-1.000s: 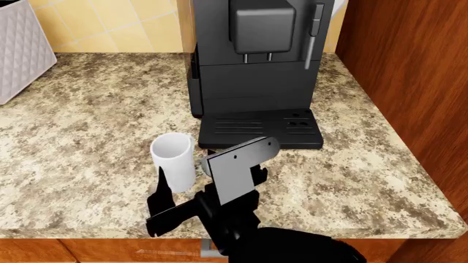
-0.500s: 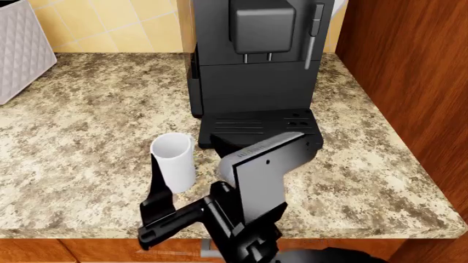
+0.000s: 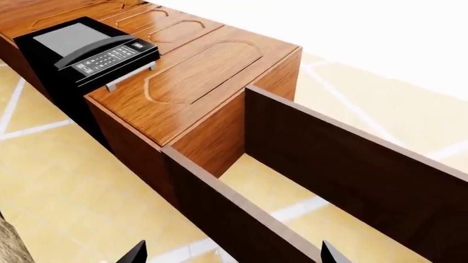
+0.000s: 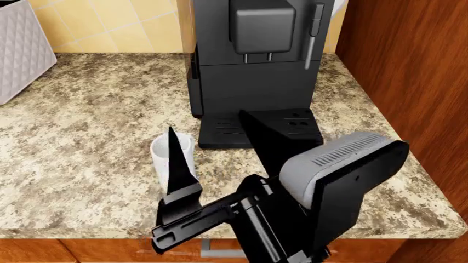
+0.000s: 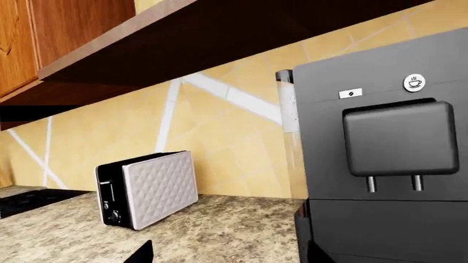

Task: Pick the mug from under the coffee machine dispenser and place it on the counter.

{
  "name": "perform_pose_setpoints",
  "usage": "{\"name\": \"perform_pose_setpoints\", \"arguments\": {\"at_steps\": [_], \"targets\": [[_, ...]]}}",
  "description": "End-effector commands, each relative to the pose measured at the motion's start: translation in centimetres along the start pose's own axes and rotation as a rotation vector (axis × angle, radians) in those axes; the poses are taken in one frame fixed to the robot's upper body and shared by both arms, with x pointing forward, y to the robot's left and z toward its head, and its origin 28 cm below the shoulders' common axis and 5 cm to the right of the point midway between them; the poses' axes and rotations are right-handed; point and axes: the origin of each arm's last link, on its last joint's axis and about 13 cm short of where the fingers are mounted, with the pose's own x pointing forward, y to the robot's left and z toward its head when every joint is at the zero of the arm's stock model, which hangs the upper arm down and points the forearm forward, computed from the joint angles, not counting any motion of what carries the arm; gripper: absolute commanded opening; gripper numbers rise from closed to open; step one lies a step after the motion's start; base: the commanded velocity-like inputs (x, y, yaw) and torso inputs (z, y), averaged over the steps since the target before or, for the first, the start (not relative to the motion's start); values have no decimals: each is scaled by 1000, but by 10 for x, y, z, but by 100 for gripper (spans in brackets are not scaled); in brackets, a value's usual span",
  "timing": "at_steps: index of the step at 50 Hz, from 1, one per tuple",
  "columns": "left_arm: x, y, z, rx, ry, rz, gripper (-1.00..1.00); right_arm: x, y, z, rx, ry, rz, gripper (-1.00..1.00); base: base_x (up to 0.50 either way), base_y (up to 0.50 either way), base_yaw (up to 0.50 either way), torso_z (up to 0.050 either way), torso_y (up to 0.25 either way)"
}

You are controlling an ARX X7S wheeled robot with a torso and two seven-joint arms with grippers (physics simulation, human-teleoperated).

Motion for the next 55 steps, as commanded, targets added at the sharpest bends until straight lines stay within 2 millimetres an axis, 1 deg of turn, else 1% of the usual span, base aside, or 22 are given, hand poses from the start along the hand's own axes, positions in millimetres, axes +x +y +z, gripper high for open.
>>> {"name": "perform_pose_setpoints", "arguments": {"at_steps": [1,12,20,28,37,46,55], "targets": [[0,-2,-1,2,7,-9,100,-6,-4,12,5,-92,-56,100,0,0,0,0,0],[1,-4,-2,6,15,-23,100,-6,-10,18,-11,-178,-122,100,0,0,0,0,0],[2,-4,-3,6,15,-21,100,-7,-10,27,-91,-263,-167,100,0,0,0,0,0],[2,-5,-2,5,13,-21,100,-9,-7,32,-146,-307,-218,100,0,0,0,0,0],[1,-5,-2,5,12,-23,100,-8,-9,32,-176,-329,-235,100,0,0,0,0,0],[1,-5,-1,5,11,-25,100,-1,-12,29,-291,-393,-290,100,0,0,0,0,0],[0,-4,-1,5,10,-27,100,1,-14,28,-340,-414,-304,100,0,0,0,0,0]]}}
